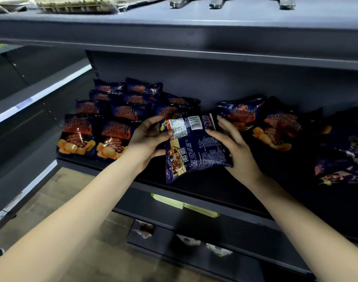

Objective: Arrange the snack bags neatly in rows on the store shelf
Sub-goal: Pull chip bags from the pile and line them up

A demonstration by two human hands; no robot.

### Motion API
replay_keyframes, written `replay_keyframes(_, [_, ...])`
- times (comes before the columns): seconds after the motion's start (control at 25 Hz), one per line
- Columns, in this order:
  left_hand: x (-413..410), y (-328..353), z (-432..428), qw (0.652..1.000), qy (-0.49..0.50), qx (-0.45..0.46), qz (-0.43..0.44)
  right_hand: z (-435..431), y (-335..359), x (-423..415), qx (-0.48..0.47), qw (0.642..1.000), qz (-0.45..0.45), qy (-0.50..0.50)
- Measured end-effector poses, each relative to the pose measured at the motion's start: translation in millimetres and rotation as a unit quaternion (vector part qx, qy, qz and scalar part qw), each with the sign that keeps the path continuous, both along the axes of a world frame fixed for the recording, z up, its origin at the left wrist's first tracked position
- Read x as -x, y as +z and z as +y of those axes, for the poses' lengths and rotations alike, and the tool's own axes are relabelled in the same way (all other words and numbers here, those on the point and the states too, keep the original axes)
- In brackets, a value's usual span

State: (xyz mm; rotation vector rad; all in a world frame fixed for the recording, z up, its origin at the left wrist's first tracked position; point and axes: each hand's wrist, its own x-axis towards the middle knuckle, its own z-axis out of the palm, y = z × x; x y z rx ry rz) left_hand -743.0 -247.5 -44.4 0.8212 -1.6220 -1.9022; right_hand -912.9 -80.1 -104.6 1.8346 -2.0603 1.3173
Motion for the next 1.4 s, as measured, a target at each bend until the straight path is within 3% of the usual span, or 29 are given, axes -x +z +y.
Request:
replay_keyframes(0.44, [-13.8, 8.2, -50.7, 0.999, -0.032, 0.025, -0.015, -43.7, 2.1, -25.9, -0.005, 0.999, -0.04, -0.018])
replay_keyframes(0.68, [-14.8, 2.8, -64.5, 0.998, -0.052, 0.014, -0.015, -50.0, -0.3, -28.9, -0.008, 0.999, -0.011, -0.029])
replay_keyframes(0.8, [-15.7, 1.5, -67.3, 0.997, -0.065, -0.047, -0.011, -52.2, -0.7, -36.2, 0.055, 0.991, -0.118, -0.041])
replay_keyframes(0.92, [-17.7, -2.3, -72.7, 0.996, -0.064, -0.061, -0.001, -51.4, 9.2, -49.9, 0.098, 0.936, -0.329, -0.078])
replay_keyframes(1.08, [-16.1, -6.7, -68.6, 0.992, -0.084, -0.095, 0.029, -53.3, 6.6, -70.5, 0.085, 0.77, -0.624, -0.103])
replay_keyframes(1.2, [-16.6, -20.3, -59.7, 0.981, -0.146, -0.128, 0.028, -57.5, 4.2, -98.4, 0.061, 0.691, -0.711, -0.112])
replay_keyframes(1.28, [-16.4, -31.1, -48.7, 0.975, -0.198, -0.102, 0.004, -63.0, -3.9, -119.6, 0.037, 0.673, -0.728, -0.12])
replay_keyframes(1.4, [-16.0, -40.9, -42.6, 0.99, -0.13, -0.045, -0.03, -66.7, -21.3, -141.0, 0.018, 0.668, -0.737, -0.096])
